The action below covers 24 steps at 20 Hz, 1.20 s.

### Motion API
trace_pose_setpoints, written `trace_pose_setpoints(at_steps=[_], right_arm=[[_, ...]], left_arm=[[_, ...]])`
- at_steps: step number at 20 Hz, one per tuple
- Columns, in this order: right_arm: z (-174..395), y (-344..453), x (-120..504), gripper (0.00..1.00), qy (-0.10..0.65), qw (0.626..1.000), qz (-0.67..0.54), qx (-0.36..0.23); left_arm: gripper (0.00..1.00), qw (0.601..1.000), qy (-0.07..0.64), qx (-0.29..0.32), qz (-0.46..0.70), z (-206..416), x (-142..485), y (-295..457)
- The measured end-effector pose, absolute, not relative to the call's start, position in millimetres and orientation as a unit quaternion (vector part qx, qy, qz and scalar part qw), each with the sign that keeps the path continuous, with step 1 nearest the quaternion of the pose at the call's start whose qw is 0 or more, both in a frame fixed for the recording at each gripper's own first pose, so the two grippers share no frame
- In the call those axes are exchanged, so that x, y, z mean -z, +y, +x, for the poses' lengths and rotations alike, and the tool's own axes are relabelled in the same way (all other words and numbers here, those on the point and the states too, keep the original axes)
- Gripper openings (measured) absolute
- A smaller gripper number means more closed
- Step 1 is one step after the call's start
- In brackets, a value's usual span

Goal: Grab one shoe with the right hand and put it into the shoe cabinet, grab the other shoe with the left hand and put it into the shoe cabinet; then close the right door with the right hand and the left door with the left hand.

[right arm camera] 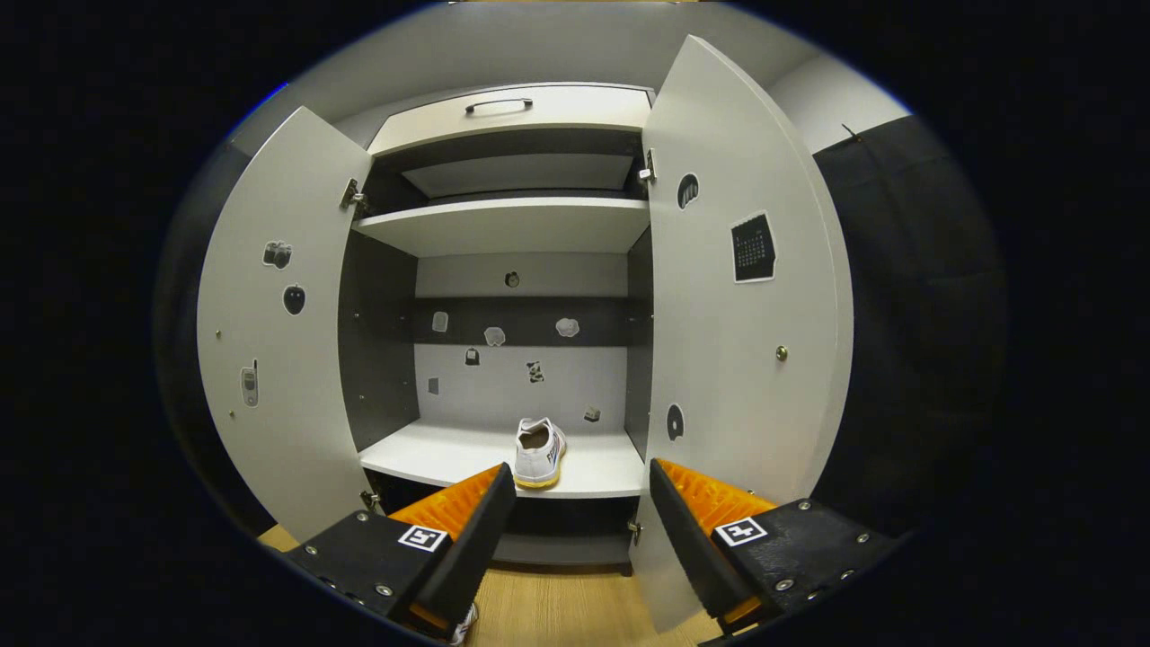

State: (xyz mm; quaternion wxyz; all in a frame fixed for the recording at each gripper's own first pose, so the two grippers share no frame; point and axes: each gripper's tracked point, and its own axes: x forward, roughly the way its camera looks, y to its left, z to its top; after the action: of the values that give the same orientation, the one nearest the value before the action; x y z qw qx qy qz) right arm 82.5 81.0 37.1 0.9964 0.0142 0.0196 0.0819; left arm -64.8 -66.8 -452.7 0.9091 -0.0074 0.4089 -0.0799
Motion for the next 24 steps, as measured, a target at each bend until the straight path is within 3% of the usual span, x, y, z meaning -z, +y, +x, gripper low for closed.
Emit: trace_pose_setpoints(at_steps=[1,3,5,6,15,24], right_arm=[[82,79,-37,0.92,0.022,0.996,0.018,-0.082],[82,74,-37,0.93,0.021,0.996,0.019,-0.08],[81,70,-39,0.93,0.015,0.997,0.012,-0.076],[80,70,-39,0.93,0.014,0.997,0.01,-0.077],[69,74,-49,0.93,0.009,0.994,0.026,-0.101],[59,76,-76,0.93,-0.016,0.993,0.037,-0.112]], left_arm=[[0.63,0.906,0.417,0.077,-0.006,-64,457,-66],[0.45,0.898,0.434,0.071,-0.009,-65,464,-71],[0.13,0.892,0.45,0.051,0.002,-67,464,-69],[0.09,0.888,0.457,0.051,0.009,-67,465,-71],[0.06,0.885,0.459,0.067,-0.053,-42,426,-46],[0.06,0.907,0.392,0.08,-0.131,4,282,-9]])
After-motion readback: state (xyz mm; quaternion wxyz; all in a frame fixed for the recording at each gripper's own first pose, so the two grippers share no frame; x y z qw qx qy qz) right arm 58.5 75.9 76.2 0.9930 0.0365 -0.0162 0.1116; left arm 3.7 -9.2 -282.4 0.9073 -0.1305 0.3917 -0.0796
